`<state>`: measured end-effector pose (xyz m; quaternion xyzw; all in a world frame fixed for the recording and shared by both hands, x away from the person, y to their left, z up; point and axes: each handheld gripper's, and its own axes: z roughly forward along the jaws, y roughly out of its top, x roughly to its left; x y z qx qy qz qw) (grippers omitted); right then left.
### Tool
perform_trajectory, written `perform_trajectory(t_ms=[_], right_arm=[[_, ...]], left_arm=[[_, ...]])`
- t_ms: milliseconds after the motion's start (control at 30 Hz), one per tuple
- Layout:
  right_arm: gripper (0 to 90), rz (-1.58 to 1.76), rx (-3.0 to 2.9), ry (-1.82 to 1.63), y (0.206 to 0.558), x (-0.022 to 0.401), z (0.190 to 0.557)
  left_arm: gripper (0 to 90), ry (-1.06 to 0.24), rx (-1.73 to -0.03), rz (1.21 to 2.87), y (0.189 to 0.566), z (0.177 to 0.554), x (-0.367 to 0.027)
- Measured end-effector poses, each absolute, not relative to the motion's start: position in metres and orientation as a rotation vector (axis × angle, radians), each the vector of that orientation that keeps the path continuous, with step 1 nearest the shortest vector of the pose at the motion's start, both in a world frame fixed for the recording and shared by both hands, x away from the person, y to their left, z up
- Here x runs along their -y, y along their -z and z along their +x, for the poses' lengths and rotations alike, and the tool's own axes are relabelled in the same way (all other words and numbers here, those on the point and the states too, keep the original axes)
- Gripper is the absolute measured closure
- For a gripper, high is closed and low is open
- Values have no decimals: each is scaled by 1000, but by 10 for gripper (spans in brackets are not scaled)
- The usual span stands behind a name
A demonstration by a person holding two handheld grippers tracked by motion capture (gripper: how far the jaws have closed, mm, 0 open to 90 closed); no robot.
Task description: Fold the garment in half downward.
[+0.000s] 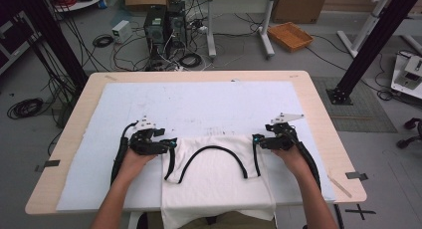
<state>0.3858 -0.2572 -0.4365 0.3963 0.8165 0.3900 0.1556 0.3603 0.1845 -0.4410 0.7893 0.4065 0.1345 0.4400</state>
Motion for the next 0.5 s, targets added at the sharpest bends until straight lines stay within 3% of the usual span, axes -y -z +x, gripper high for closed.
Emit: perform_trajectory(t_ms=[133,400,500], right_arm=[[436,1103,-2405,-1016,444,247,394],[716,1007,-2465,-999,444,240,387],[800,1051,-2485,-1028,443,241,388]], left_arm=[[394,-386,-1045,2046,450,362,-179],[805,-416,-963,2070,451,356,-181],[820,-378,-1002,2045,451,357,-183]])
